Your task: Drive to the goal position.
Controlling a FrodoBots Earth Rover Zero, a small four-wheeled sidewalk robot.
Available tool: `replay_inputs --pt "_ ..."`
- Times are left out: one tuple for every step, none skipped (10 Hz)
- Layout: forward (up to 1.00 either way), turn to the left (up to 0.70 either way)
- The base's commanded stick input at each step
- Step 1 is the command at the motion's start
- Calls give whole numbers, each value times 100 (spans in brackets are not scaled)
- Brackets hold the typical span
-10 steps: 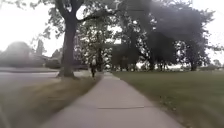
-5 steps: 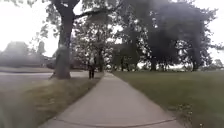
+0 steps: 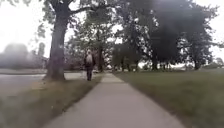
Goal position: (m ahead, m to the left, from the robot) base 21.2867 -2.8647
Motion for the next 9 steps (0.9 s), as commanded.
replay_inputs --pt "100 0" --pt "100 0" --pt "100 0" --pt "100 0" --pt "100 0" --pt "100 0" --pt "100 0" --pt "100 0" --pt "100 0"
